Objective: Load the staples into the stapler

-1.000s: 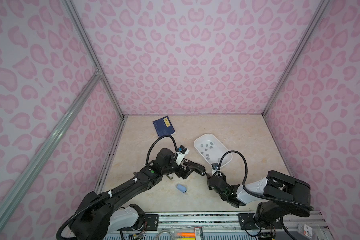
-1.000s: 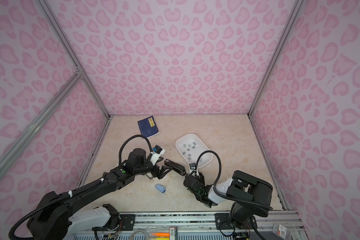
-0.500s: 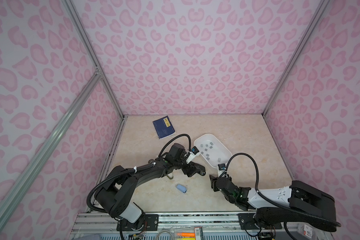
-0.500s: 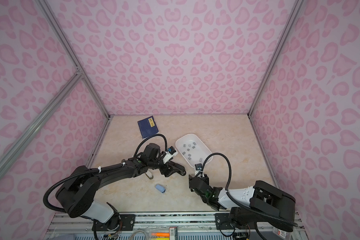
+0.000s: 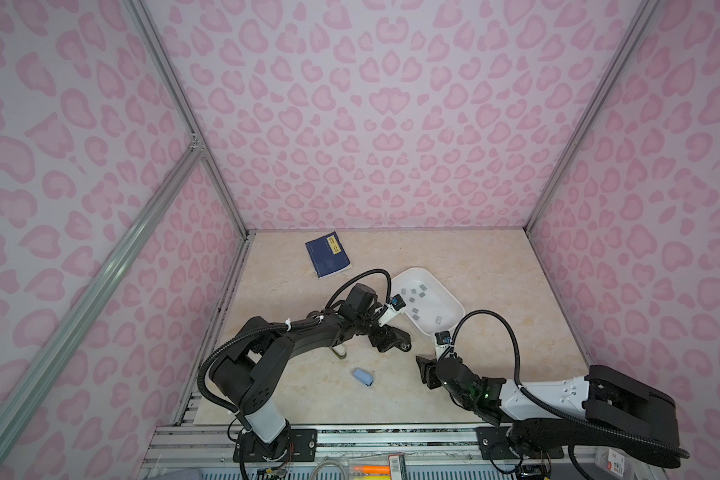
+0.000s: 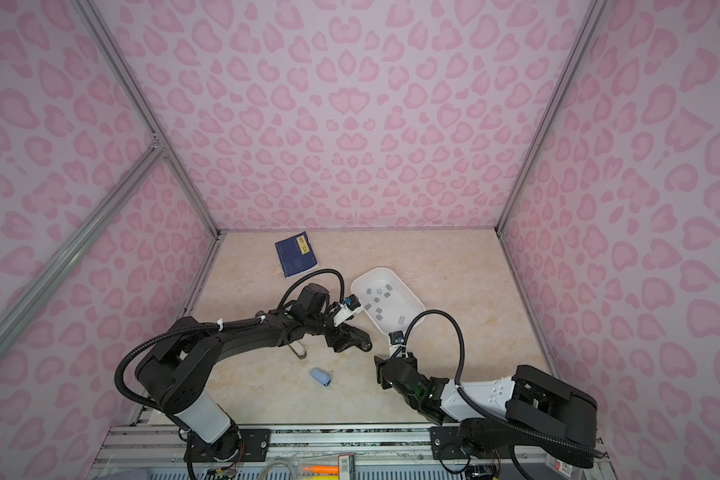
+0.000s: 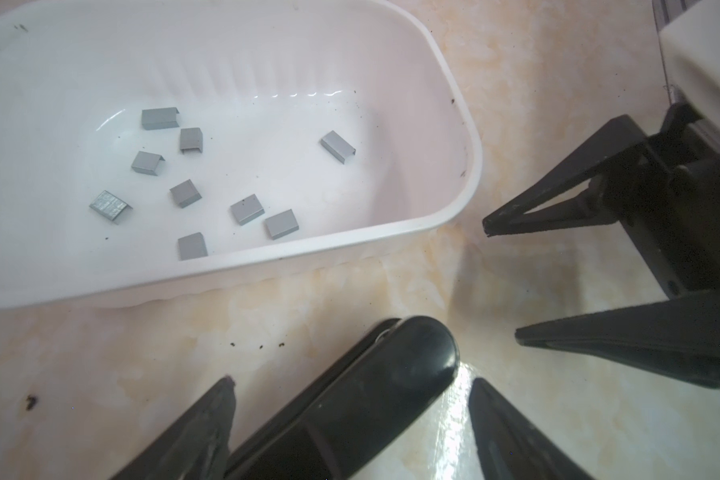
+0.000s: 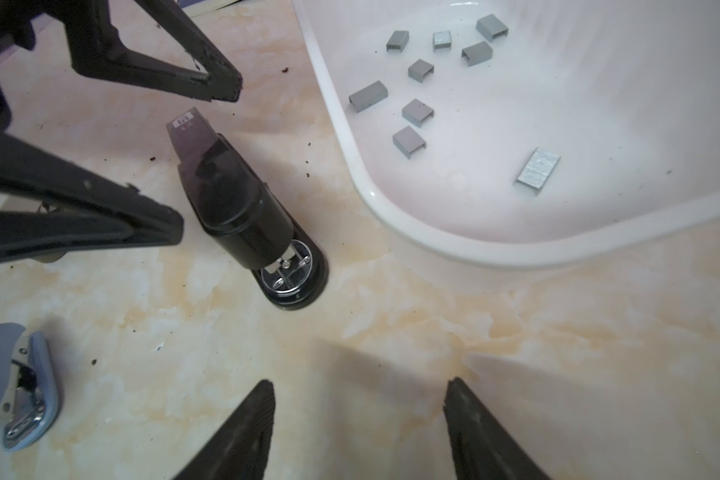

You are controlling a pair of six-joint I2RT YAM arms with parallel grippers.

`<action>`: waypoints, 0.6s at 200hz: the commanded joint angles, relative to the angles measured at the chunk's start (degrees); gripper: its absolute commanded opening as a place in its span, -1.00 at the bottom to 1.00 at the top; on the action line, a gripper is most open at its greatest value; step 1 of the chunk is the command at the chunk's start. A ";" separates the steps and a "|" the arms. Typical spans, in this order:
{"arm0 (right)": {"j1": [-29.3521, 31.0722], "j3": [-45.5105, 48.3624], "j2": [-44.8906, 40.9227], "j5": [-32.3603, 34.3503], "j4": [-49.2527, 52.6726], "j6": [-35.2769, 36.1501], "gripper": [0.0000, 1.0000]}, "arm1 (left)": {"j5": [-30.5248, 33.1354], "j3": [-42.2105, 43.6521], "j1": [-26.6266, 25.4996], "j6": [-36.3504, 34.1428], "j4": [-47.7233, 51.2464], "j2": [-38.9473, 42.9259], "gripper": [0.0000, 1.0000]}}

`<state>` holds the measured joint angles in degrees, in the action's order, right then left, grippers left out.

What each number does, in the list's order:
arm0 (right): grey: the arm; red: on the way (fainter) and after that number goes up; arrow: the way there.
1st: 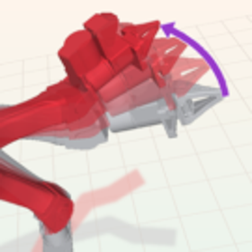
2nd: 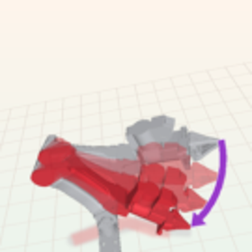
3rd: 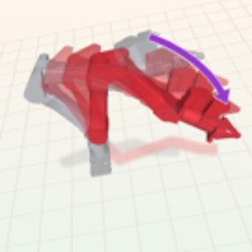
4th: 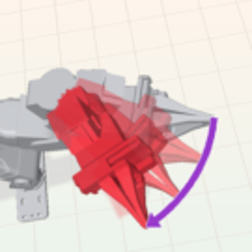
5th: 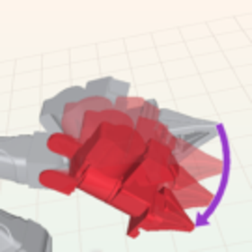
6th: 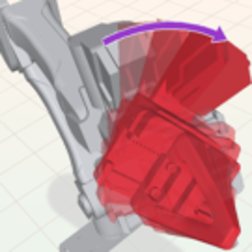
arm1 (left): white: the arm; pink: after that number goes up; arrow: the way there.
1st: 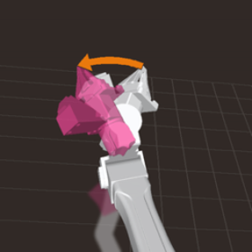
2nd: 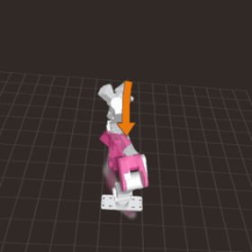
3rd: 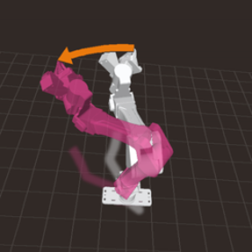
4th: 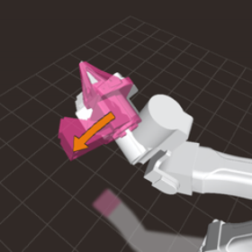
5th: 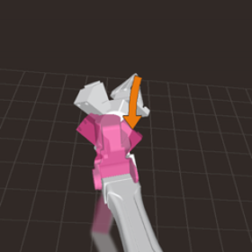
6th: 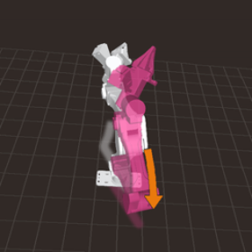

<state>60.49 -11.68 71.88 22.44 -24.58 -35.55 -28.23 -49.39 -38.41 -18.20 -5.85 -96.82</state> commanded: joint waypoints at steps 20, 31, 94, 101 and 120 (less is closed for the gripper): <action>-0.01 0.78 -0.43 0.85 -1.88 -0.40 0.34 | -1.24 -2.15 -0.18 -1.66 1.38 -2.98 0.74; 0.04 0.78 -0.51 1.02 -1.65 -0.48 0.33 | -0.81 -2.68 -0.33 -1.67 1.36 -3.82 0.73; -0.35 1.11 -2.12 1.90 -0.96 -0.30 0.32 | 0.65 -5.81 -0.61 0.08 3.49 -6.46 0.17; -0.44 1.26 -2.43 1.99 -0.83 -0.24 0.32 | 0.24 -5.87 -0.61 0.21 3.62 -6.46 -0.01; -0.61 1.70 -3.51 2.17 -0.37 -0.22 0.31 | -1.38 -5.88 -0.70 1.04 3.75 -6.22 -0.40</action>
<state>60.01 -10.66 69.30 23.09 -25.36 -35.57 -28.08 -54.65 -38.98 -18.33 -4.08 -102.83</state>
